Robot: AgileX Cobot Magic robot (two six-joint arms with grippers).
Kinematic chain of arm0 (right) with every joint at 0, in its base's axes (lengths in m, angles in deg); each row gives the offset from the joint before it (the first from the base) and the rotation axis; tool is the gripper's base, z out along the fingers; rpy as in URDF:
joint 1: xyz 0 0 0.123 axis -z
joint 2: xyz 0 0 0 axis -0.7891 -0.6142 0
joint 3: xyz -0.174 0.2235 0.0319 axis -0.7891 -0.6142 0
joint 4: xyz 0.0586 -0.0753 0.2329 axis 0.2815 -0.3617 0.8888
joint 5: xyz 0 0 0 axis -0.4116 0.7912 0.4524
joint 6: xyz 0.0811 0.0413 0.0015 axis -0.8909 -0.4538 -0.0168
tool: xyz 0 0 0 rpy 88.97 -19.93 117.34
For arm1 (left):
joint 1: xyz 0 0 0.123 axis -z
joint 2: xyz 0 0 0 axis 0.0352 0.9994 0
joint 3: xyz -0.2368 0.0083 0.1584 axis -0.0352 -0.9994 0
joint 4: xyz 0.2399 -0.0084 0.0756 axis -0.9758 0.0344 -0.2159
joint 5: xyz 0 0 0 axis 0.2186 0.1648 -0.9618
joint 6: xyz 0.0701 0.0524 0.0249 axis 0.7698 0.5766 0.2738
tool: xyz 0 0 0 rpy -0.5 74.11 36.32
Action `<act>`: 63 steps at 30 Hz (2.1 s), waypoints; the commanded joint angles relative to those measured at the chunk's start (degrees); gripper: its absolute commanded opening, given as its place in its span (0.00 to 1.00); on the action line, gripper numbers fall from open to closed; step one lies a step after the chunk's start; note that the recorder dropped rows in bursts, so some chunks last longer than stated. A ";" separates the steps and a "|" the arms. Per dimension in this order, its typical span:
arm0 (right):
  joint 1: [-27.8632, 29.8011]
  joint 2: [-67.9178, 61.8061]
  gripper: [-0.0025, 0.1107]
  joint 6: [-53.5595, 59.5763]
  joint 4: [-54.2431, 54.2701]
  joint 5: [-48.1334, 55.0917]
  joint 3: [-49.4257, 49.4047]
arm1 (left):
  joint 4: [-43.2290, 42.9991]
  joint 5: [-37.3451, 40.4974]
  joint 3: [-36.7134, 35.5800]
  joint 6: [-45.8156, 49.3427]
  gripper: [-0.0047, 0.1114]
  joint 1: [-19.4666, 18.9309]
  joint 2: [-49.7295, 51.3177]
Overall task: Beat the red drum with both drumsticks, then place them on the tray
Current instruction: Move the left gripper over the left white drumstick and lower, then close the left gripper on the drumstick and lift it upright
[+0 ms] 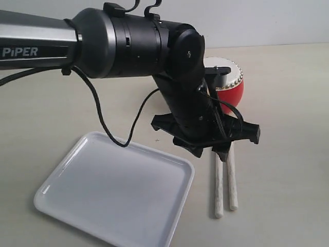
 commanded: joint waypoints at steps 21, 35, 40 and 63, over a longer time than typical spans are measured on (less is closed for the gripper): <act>0.28 0.36 0.02 -0.10 -0.22 0.10 -0.32 | -7.31 10.07 8.86 -10.40 0.45 3.12 9.16; 0.28 0.36 0.02 -0.10 -0.22 0.10 -0.32 | -8.20 9.18 10.24 -15.21 0.45 4.12 10.97; 0.28 0.36 0.02 -0.10 -0.22 0.10 -0.32 | -8.29 9.29 10.24 -15.85 0.45 4.48 11.63; 0.28 0.36 0.02 -0.10 -0.32 0.10 -0.32 | -9.98 9.22 12.01 -17.51 0.45 4.80 13.42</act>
